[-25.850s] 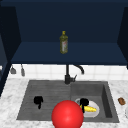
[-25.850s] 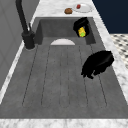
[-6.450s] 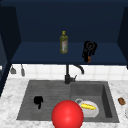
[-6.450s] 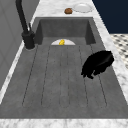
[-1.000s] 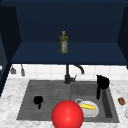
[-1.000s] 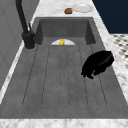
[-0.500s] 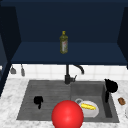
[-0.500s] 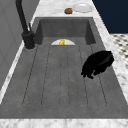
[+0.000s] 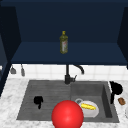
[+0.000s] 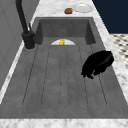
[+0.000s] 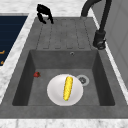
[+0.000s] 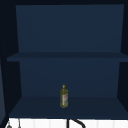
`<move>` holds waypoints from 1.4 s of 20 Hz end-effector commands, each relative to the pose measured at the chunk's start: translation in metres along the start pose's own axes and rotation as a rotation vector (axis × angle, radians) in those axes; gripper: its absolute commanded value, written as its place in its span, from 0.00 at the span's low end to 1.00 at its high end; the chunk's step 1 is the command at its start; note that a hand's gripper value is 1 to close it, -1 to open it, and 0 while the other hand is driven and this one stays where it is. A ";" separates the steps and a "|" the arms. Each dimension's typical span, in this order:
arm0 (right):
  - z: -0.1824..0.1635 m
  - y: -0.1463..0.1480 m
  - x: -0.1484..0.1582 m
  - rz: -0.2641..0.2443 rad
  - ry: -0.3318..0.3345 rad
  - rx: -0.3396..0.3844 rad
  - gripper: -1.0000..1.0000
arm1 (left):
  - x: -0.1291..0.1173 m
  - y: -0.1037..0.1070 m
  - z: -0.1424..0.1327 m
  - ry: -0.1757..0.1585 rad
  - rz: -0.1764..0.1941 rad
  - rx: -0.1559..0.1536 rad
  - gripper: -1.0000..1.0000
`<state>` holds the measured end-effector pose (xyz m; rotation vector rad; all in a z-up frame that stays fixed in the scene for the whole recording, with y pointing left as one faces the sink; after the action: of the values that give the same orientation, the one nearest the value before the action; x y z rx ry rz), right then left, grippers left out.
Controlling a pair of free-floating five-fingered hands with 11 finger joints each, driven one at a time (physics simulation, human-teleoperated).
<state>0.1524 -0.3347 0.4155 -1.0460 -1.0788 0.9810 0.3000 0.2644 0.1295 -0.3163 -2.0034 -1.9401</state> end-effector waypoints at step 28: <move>-0.233 0.145 -0.152 0.058 0.040 0.069 0.00 | 0.000 0.000 0.000 0.000 0.000 0.000 0.50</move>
<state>0.3156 -0.4809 0.2267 -1.0507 -1.0336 0.9966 0.3000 0.2644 0.1295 -0.3163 -2.0034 -1.9401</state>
